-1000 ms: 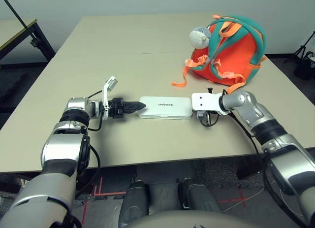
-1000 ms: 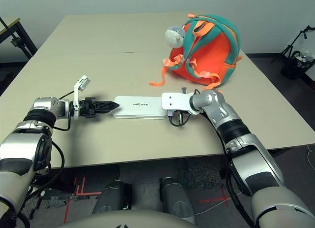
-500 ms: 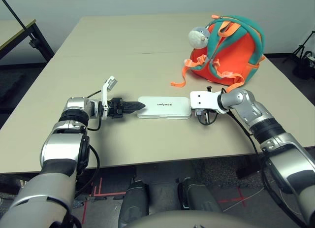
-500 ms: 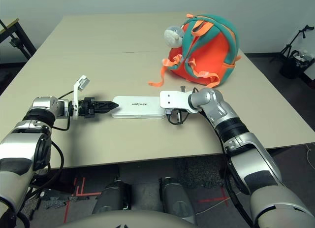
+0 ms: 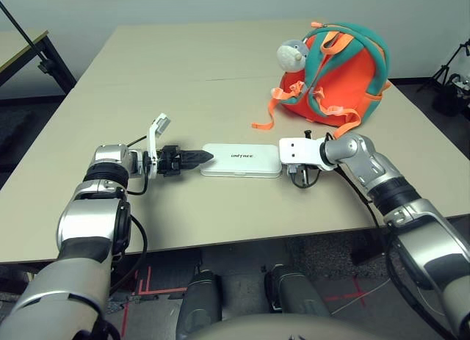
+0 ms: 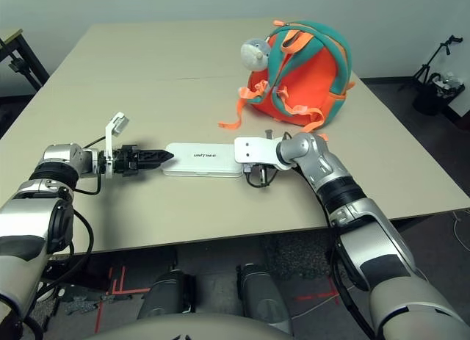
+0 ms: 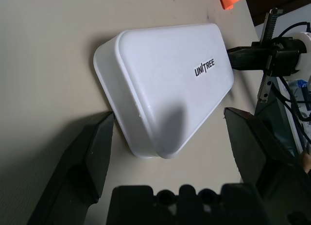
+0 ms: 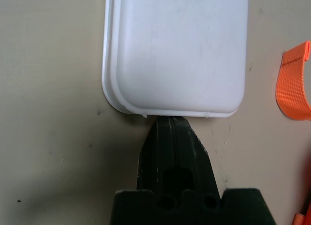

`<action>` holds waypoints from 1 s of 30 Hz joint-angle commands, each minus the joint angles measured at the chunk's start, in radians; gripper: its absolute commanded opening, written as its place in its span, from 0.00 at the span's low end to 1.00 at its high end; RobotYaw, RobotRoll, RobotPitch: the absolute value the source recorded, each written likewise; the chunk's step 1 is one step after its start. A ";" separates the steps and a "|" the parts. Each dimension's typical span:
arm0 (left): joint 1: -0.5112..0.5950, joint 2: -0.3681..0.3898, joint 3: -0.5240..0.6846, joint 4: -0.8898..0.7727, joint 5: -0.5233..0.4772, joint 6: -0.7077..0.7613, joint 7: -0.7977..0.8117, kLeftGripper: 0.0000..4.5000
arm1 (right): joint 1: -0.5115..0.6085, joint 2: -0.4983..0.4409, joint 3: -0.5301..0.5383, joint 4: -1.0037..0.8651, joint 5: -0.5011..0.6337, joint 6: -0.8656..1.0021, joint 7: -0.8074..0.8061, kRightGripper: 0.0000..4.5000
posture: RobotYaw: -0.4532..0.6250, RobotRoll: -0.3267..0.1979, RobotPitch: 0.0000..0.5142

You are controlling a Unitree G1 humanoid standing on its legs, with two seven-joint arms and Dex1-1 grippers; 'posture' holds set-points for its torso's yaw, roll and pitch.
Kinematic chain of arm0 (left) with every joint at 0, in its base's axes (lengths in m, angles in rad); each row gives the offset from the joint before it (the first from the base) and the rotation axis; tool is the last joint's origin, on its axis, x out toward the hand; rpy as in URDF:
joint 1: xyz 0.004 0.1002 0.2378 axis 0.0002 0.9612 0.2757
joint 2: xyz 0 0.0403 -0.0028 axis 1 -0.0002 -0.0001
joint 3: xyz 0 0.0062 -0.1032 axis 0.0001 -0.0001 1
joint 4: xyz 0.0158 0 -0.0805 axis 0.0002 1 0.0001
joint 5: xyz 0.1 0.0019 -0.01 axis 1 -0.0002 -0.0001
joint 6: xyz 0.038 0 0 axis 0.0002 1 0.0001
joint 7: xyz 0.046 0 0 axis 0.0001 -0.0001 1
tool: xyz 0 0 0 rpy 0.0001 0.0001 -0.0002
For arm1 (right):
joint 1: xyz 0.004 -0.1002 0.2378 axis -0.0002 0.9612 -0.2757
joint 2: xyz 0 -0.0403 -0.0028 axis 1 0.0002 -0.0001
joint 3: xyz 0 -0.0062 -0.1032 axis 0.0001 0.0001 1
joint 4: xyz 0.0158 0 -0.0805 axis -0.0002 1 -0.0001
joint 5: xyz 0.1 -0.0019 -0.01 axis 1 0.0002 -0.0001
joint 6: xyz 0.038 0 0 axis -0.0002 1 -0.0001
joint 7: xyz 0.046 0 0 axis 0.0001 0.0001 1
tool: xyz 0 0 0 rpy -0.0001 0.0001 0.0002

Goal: Put the pencil case into the backpack and zip it.

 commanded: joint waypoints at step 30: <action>0.049 0.056 -0.062 -0.026 0.019 0.030 -0.054 0.62 | 0.100 0.068 0.054 -0.156 0.015 0.010 0.024 0.00 | 0.30 0.62 0.07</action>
